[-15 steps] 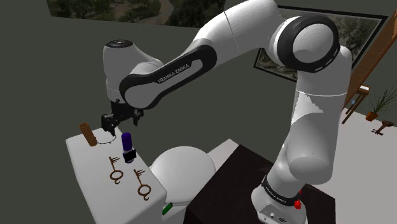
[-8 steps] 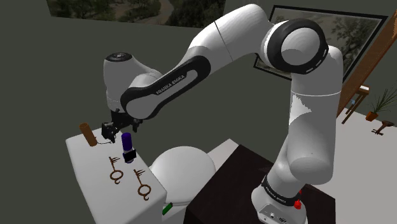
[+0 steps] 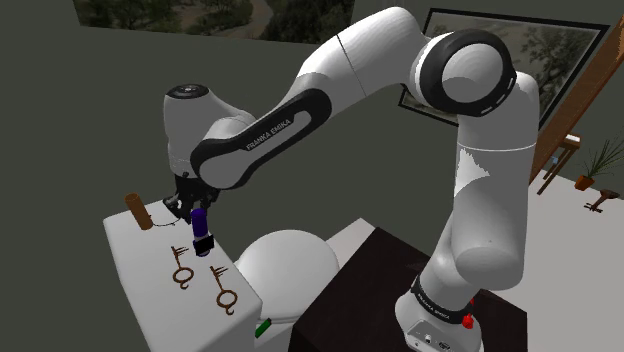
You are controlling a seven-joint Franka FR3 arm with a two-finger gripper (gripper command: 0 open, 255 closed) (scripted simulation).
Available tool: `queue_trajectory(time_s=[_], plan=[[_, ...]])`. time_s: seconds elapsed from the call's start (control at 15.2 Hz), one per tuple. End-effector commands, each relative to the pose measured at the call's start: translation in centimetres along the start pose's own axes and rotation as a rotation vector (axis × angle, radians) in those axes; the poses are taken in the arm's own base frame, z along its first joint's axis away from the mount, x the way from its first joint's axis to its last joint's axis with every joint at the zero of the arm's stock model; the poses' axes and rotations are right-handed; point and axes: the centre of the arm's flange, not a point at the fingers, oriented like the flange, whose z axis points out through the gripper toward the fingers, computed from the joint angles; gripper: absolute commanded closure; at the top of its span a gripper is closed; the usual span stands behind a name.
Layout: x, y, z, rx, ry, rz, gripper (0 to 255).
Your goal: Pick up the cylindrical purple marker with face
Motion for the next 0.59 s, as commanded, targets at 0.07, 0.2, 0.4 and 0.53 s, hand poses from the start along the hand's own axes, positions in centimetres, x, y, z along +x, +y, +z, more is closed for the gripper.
queue_trajectory(time_s=[0.07,0.2,0.4,0.53], plan=[[0.0,0.0,0.0,0.000,-0.001,0.000,255],[0.1,0.0,-0.4,0.000,-0.001,0.000,255],[0.4,0.1,-2.0,0.000,-0.001,0.000,255],[0.5,0.1,-3.0,0.000,-0.001,0.000,255]])
